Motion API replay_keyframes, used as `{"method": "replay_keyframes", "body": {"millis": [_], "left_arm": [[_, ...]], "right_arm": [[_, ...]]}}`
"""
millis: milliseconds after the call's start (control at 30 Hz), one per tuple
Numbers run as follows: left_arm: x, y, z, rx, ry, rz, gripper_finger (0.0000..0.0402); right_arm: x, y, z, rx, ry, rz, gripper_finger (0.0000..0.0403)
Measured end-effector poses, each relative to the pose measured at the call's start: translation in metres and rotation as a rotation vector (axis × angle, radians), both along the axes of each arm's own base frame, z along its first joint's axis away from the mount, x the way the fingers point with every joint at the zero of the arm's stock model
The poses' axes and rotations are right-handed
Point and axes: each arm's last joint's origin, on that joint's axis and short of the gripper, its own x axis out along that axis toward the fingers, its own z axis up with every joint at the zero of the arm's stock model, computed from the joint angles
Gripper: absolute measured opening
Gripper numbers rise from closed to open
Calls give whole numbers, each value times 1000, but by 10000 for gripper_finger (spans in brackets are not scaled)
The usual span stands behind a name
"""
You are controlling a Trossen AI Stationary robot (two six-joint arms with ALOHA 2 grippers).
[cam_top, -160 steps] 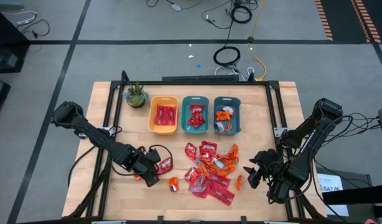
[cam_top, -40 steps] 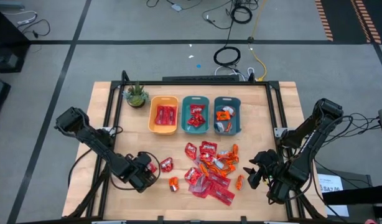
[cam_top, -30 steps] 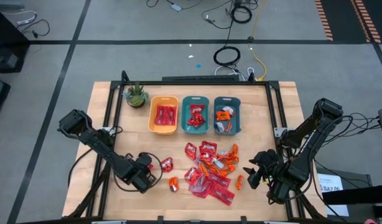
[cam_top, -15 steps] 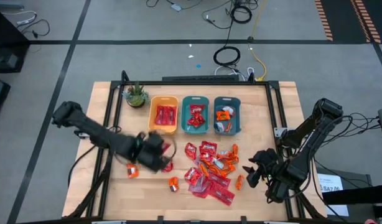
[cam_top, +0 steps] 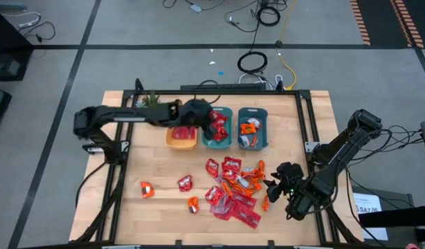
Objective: Sort candy
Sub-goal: Put the red candy into the top center green bin
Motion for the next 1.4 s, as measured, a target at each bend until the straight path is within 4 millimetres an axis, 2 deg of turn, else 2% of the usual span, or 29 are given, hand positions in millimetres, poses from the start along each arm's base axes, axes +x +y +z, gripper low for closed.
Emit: {"method": "replay_keyframes", "body": {"millis": [100,200,300,467,667,933,1400], "left_arm": [[7,22,-19,-12,27,50,47],[13,36,-34,-14,38,78,73],[18,42,-47,-38,58,52,89],[21,43,-54,-72,63,21,102],[21,45,-53,-49,67,8,104],[21,45,-53,-49,67,11,105],[11,42,-18,-7,-45,10,105]], "right_arm": [[4,-4,0,22,-13,-51,217],[7,-7,0,38,-23,-89,217],[10,-10,0,56,-35,-120,217],[15,-12,0,70,-49,-141,217],[17,-16,0,54,-39,-141,217],[17,-16,0,-34,19,-38,217],[18,-16,1,-20,5,-43,217]]}}
